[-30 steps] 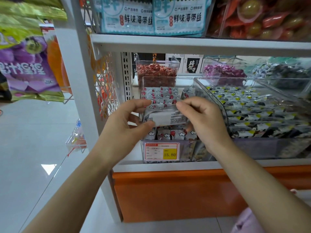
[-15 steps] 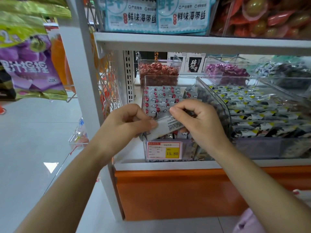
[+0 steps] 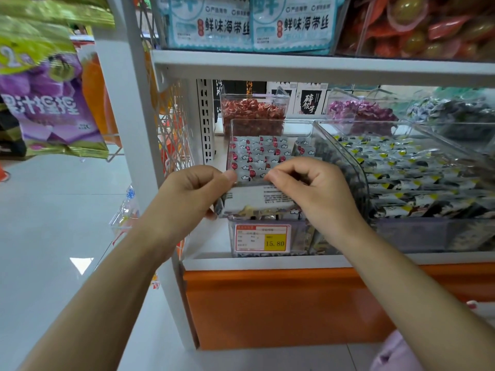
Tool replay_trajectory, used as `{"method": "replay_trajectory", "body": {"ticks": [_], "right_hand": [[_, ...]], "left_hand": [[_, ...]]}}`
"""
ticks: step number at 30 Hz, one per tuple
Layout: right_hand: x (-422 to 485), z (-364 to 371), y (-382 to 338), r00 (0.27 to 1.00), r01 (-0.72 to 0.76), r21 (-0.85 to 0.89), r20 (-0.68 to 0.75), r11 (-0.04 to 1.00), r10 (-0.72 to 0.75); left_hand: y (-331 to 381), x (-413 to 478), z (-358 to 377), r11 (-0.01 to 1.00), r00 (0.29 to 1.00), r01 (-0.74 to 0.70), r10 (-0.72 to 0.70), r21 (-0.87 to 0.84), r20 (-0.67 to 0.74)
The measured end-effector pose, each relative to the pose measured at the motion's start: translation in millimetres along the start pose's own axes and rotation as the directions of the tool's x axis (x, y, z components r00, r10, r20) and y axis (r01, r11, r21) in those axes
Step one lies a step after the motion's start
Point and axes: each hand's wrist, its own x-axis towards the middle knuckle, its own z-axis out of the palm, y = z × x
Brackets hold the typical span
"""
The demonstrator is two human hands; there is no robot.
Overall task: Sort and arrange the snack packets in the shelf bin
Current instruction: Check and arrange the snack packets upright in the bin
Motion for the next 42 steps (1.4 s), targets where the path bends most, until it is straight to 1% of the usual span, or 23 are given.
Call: {"method": "replay_trajectory", "body": {"ticks": [6,8,12,14,15,18,19,20,21,23,25,26,27,29,31,33,35,37,38,40,42], "right_hand": [[4,-6,3,0.997,-0.082,0.045,-0.009,0.996,0.082],[5,-7,4,0.996,-0.084,0.024,-0.009,0.996,0.084],[5,-7,6,0.997,-0.077,0.002,-0.014,0.997,0.077],[5,-7,7,0.995,-0.097,0.073,-0.013,0.993,0.098],[5,-8,7,0.993,-0.116,0.124,0.012,0.986,0.115],[5,-12,8,0.975,-0.164,0.221,0.185,0.961,0.124],[6,-12,8,0.970,-0.164,0.235,0.217,0.958,0.112],[7,-12,8,0.972,-0.147,0.235,0.217,0.961,0.096],[8,-13,8,0.980,-0.127,0.216,0.181,0.968,0.088],[12,-14,9,0.993,-0.118,0.205,0.035,0.972,0.113],[16,-18,13,0.969,-0.162,0.296,-0.133,0.941,0.208],[18,-20,16,0.948,-0.178,0.329,-0.195,0.928,0.251],[20,-22,18,0.931,-0.190,0.324,-0.240,0.927,0.275],[23,-24,23,0.914,-0.207,0.272,-0.288,0.940,0.285],[25,-23,26,0.911,-0.199,0.232,-0.315,0.952,0.267],[27,-22,27,0.905,-0.191,0.217,-0.338,0.957,0.257],[29,-22,28,0.895,-0.194,0.248,-0.350,0.949,0.275],[30,-23,29,0.885,-0.204,0.286,-0.354,0.936,0.302],[30,-24,30,0.882,-0.210,0.299,-0.354,0.931,0.312],[30,-24,30,0.879,-0.214,0.312,-0.351,0.926,0.322],[30,-25,30,0.880,-0.210,0.322,-0.349,0.923,0.322]], "left_hand": [[2,-2,1,0.998,0.999,-0.028,0.029,-0.051,0.026],[2,-2,3,0.995,0.998,-0.049,0.052,-0.082,0.033],[2,-1,6,0.995,0.996,-0.083,0.084,-0.051,0.023],[-1,1,7,0.994,0.996,-0.085,0.084,-0.065,-0.020],[-2,1,8,0.994,0.995,-0.084,0.081,-0.068,-0.052],[-4,4,9,0.990,0.987,-0.090,0.074,-0.110,-0.142],[-4,4,9,0.988,0.984,-0.099,0.079,-0.120,-0.161],[-4,6,10,0.987,0.980,-0.113,0.092,-0.114,-0.177],[-4,7,11,0.987,0.975,-0.132,0.113,-0.090,-0.191],[-7,12,14,0.984,0.955,-0.174,0.175,0.025,-0.239],[-8,19,13,0.953,0.917,-0.194,0.261,0.234,-0.301],[-9,22,12,0.915,0.900,-0.198,0.312,0.353,-0.303],[-9,26,11,0.862,0.895,-0.207,0.359,0.463,-0.267],[-9,34,10,0.736,0.913,-0.229,0.389,0.637,-0.121],[-6,42,12,0.615,0.943,-0.244,0.332,0.750,0.034],[-3,52,16,0.478,0.961,-0.257,0.220,0.840,0.169],[0,65,21,0.318,0.960,-0.281,0.081,0.906,0.269],[1,76,25,0.177,0.951,-0.297,-0.033,0.938,0.307],[1,80,27,0.130,0.948,-0.301,-0.066,0.945,0.312],[1,83,29,0.080,0.945,-0.308,-0.087,0.948,0.314],[-1,82,29,0.066,0.944,-0.315,-0.082,0.947,0.320]]}}
